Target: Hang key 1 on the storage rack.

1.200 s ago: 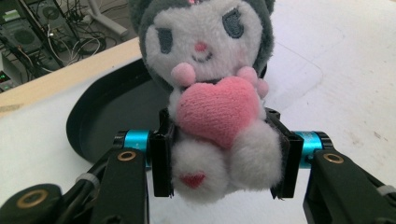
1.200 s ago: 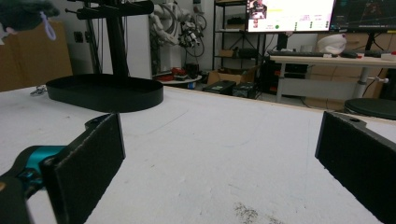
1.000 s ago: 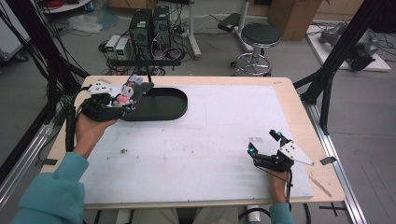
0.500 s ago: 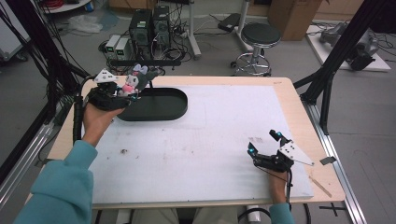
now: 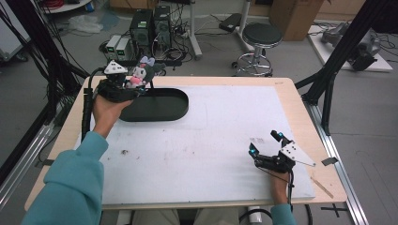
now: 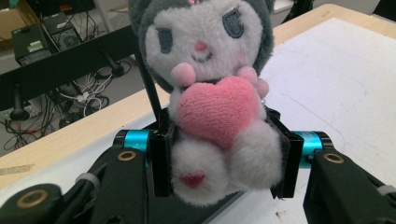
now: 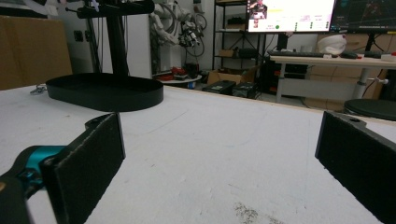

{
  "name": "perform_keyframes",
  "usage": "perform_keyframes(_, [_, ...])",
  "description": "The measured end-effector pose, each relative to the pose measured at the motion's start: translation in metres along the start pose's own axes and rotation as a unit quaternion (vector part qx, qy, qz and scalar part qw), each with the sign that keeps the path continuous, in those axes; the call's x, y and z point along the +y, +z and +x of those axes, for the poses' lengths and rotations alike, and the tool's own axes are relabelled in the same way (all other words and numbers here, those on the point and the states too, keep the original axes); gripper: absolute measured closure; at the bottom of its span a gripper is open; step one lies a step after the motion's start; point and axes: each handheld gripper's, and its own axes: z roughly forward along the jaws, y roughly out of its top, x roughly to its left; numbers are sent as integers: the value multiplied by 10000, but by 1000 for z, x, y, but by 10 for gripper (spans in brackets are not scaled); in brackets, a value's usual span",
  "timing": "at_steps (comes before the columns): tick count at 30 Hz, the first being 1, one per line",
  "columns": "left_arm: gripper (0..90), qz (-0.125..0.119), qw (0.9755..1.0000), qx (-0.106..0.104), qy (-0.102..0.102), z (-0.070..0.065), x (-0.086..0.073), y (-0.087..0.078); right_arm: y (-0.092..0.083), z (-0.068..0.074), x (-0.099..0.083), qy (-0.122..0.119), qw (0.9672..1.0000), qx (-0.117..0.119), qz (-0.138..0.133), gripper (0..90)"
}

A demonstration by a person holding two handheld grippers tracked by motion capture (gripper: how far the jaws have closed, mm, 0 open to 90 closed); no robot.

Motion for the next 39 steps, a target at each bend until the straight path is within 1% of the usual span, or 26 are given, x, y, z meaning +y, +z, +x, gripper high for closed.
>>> perform_keyframes(6, [532, 33, 10000, 60, -42, 2, 4, 5, 0, 0, 0, 8, 10000, 5, -1, 7])
perform_keyframes(10, [532, -3, 9999, 41, -121, 5, 7, 9, 0, 0, 0, 2, 10000, -5, -1, 7])
perform_keyframes(12, [531, 3, 9999, 91, -122, 6, 9, 12, 0, 0, 0, -2, 10000, -7, -14, 7])
perform_keyframes(16, [531, -41, 9998, 128, -144, 6, 12, 16, 0, 0, 0, -3, 10000, -5, -26, 7])
perform_keyframes(21, [532, -34, 9998, 167, -137, 4, 11, 20, 0, 0, 0, 10, 10000, -10, -19, 7])
perform_keyframes(23, [532, -63, 9997, 172, -182, 4, 11, 21, 0, 0, 0, 3, 10000, -11, -18, 7])
perform_keyframes(25, [532, -46, 9996, 217, -190, 4, 10, 21, 0, 0, 0, 8, 10000, -6, -13, 7])
perform_keyframes(28, [531, -71, 9992, 269, -287, 5, 6, 22, 0, 0, 0, 16, 10000, -5, -13, 7])
perform_keyframes(31, [531, -8, 9989, 287, -363, 7, 2, 25, 0, 0, 0, 15, 10000, -6, -12, 7])
perform_keyframes(34, [530, -4, 9988, 317, -369, 6, 0, 26, 0, 0, 0, 2, 10000, 3, -16, 7])
perform_keyframes(39, [530, 94, 9985, 379, -376, 6, -4, 28, 0, 0, 0, 1, 10000, 2, -18, 7])
